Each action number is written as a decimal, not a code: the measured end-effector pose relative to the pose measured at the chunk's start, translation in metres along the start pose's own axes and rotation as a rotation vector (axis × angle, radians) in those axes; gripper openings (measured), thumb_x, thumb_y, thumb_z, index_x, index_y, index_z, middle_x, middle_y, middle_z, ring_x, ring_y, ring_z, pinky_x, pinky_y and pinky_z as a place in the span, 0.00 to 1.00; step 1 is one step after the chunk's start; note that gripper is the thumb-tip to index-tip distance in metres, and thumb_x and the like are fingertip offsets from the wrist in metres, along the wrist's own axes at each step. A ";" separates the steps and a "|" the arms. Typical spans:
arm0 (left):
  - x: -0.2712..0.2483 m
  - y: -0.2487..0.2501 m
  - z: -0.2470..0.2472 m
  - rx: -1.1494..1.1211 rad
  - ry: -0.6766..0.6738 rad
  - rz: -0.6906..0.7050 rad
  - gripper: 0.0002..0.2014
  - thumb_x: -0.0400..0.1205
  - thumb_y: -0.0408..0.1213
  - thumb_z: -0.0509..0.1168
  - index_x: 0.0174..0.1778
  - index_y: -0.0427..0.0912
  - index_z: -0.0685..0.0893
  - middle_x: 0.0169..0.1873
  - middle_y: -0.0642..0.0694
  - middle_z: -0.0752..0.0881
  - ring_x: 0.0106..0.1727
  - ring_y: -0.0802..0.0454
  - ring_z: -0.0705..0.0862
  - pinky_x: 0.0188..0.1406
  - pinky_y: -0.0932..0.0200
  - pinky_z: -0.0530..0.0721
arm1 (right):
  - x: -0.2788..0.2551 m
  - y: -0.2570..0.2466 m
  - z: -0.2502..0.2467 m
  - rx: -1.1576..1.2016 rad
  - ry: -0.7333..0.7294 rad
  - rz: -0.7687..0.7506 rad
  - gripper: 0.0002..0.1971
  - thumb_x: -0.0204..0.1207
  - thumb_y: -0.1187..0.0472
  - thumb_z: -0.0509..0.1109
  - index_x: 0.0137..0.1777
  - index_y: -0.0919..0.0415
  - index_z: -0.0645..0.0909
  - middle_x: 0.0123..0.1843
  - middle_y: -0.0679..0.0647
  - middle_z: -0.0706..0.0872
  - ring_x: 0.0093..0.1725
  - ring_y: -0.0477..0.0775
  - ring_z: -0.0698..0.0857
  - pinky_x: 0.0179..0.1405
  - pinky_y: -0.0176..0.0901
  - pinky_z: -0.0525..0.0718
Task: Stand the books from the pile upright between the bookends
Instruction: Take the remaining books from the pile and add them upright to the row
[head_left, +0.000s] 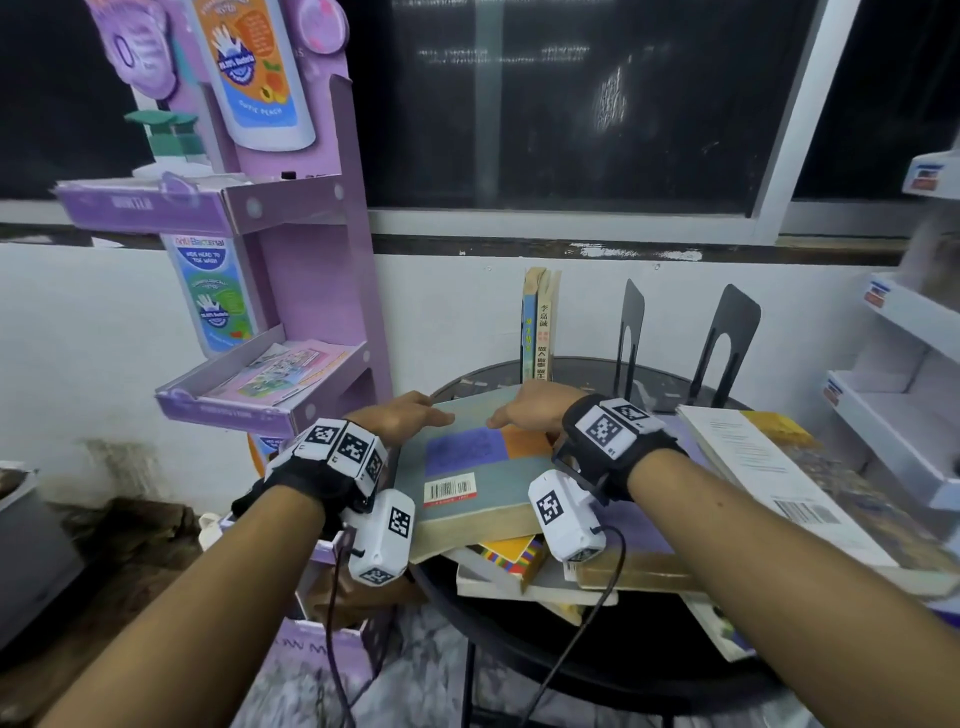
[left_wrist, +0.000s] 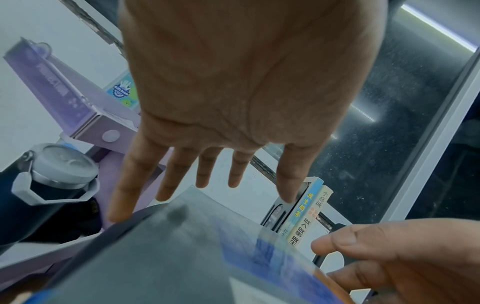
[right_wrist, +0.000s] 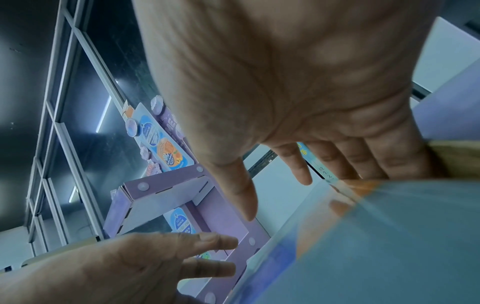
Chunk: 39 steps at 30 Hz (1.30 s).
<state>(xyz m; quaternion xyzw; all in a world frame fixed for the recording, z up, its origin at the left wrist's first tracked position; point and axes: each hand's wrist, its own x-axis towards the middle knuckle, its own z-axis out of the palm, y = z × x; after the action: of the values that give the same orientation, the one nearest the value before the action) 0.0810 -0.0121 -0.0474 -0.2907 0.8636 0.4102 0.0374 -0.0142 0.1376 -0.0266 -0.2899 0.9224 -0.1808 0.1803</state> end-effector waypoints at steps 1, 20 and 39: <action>0.001 -0.002 0.000 -0.012 -0.009 -0.013 0.21 0.86 0.45 0.60 0.72 0.39 0.69 0.63 0.39 0.73 0.54 0.43 0.77 0.42 0.56 0.75 | -0.001 0.000 0.001 0.003 0.001 0.003 0.24 0.78 0.47 0.71 0.65 0.64 0.80 0.54 0.56 0.78 0.51 0.56 0.76 0.31 0.40 0.70; -0.003 -0.030 0.003 -0.128 -0.142 -0.144 0.12 0.78 0.43 0.73 0.50 0.46 0.77 0.48 0.39 0.86 0.45 0.42 0.87 0.52 0.43 0.87 | -0.006 -0.003 0.010 -0.137 -0.002 0.001 0.17 0.71 0.49 0.78 0.36 0.61 0.77 0.37 0.54 0.81 0.34 0.50 0.77 0.27 0.38 0.72; 0.003 -0.046 0.002 -0.185 -0.027 -0.104 0.42 0.73 0.43 0.78 0.78 0.50 0.60 0.52 0.42 0.85 0.46 0.47 0.86 0.38 0.50 0.87 | -0.004 0.000 0.011 0.024 0.058 0.058 0.37 0.67 0.52 0.82 0.72 0.67 0.74 0.70 0.60 0.80 0.67 0.60 0.80 0.65 0.48 0.79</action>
<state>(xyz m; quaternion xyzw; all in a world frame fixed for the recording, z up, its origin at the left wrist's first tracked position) 0.1027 -0.0345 -0.0808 -0.3318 0.8052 0.4896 0.0434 -0.0064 0.1373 -0.0356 -0.2554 0.9330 -0.1946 0.1622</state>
